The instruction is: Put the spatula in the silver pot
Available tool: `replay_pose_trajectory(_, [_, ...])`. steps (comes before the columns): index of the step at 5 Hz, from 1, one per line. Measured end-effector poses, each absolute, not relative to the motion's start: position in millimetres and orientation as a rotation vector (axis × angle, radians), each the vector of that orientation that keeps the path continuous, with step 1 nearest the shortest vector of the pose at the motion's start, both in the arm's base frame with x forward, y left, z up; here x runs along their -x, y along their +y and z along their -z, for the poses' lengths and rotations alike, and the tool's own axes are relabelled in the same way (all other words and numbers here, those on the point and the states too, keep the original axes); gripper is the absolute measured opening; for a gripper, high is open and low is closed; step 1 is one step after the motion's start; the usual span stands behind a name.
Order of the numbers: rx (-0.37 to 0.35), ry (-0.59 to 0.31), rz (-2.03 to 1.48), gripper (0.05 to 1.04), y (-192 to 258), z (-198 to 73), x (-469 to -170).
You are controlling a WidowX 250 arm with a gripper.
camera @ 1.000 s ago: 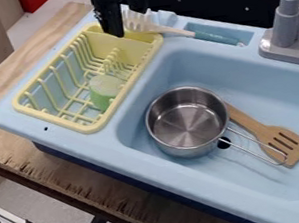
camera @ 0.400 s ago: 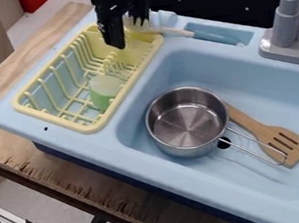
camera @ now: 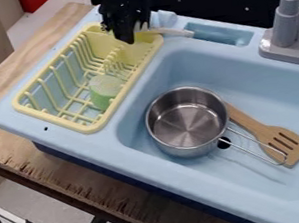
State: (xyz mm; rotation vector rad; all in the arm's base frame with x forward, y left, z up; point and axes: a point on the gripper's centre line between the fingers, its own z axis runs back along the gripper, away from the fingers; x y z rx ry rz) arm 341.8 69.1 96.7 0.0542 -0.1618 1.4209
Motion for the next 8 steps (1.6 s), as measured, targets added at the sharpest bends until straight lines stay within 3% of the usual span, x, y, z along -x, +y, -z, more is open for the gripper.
replay_pose_trajectory(1, [-0.033,-0.154,-1.398,0.188,68,-97,-343])
replay_pose_trajectory(2, [-0.026,-0.159,-1.370,0.086,68,-100,-341])
replay_pose_trajectory(5, [0.086,-0.058,-1.238,0.071,78,-118,-322])
replay_pose_trajectory(7, [0.145,-0.096,-1.171,0.071,58,-131,-289])
replay_pose_trajectory(8, [0.144,-0.060,-1.170,0.071,35,-118,-280])
